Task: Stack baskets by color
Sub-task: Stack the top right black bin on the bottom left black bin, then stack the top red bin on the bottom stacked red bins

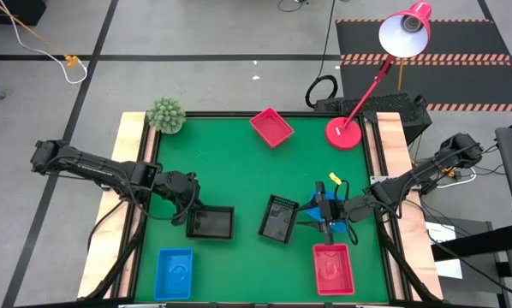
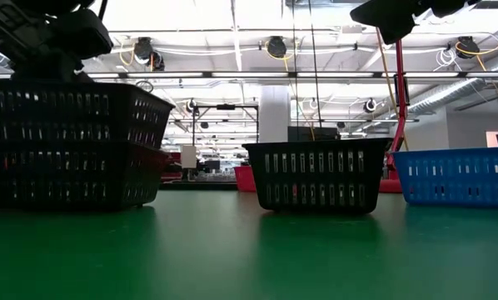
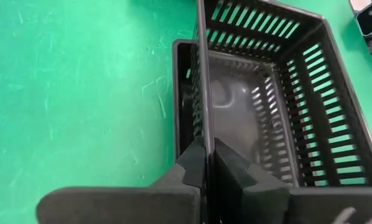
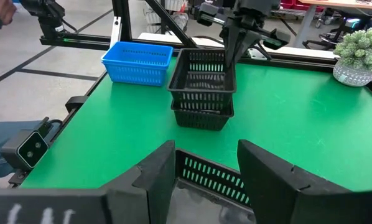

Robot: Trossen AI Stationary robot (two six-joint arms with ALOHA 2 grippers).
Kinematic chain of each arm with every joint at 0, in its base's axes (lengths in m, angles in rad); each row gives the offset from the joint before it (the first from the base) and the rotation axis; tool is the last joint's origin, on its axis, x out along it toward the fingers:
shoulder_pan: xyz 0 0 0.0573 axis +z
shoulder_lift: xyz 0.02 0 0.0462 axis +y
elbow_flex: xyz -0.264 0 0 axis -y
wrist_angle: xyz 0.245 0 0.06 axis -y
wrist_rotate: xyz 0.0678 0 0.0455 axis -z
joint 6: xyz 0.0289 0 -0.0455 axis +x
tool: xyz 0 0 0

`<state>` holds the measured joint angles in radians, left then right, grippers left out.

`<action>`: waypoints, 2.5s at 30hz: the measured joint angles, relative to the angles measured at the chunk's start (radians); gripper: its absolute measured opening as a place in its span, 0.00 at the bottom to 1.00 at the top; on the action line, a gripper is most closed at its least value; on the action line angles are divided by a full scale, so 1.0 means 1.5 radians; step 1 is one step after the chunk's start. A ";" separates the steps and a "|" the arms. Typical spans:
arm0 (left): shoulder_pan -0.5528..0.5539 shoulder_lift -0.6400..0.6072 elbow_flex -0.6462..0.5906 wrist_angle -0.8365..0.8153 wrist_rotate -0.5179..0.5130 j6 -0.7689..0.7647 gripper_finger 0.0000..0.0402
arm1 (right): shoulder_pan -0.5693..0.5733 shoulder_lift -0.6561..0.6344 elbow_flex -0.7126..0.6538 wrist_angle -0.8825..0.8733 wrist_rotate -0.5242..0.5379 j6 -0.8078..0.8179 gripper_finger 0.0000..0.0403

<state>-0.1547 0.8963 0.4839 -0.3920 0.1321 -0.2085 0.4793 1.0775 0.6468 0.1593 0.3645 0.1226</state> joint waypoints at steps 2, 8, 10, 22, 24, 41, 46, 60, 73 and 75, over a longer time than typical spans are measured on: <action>0.000 0.000 0.000 -0.002 -0.001 -0.011 0.05 | 0.000 0.000 0.000 0.000 0.000 0.000 0.41; 0.000 0.000 0.000 -0.005 -0.001 -0.019 0.02 | 0.000 0.000 0.000 -0.004 0.000 0.000 0.41; 0.000 0.000 0.000 -0.005 -0.001 -0.019 0.05 | 0.000 0.000 0.000 -0.004 0.000 0.000 0.41; 0.000 0.000 0.000 -0.012 -0.002 -0.020 0.08 | 0.000 0.000 0.000 -0.004 0.000 0.000 0.41; 0.000 0.000 0.000 -0.014 -0.002 -0.021 0.10 | 0.000 0.000 0.000 -0.004 0.000 0.000 0.41; -0.004 0.000 0.000 0.047 -0.072 -0.036 0.28 | 0.000 0.003 0.000 -0.004 0.000 0.012 0.41; -0.004 0.000 0.000 0.137 -0.136 -0.024 0.28 | -0.001 0.010 0.000 -0.007 0.001 0.033 0.41; 0.005 0.000 0.005 0.302 -0.316 0.123 0.28 | -0.085 0.014 0.001 -0.049 0.053 0.059 0.41; 0.037 0.000 0.111 0.202 -0.316 0.136 0.28 | -0.228 0.014 0.004 -0.116 -0.024 0.064 0.41; 0.042 0.000 0.115 0.200 -0.316 0.136 0.28 | -0.255 0.015 0.025 -0.156 -0.034 0.063 0.41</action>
<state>-0.0911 0.8963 0.6567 -0.0920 -0.3413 -0.0040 0.0969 1.1005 0.6845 -0.0741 0.3137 0.2170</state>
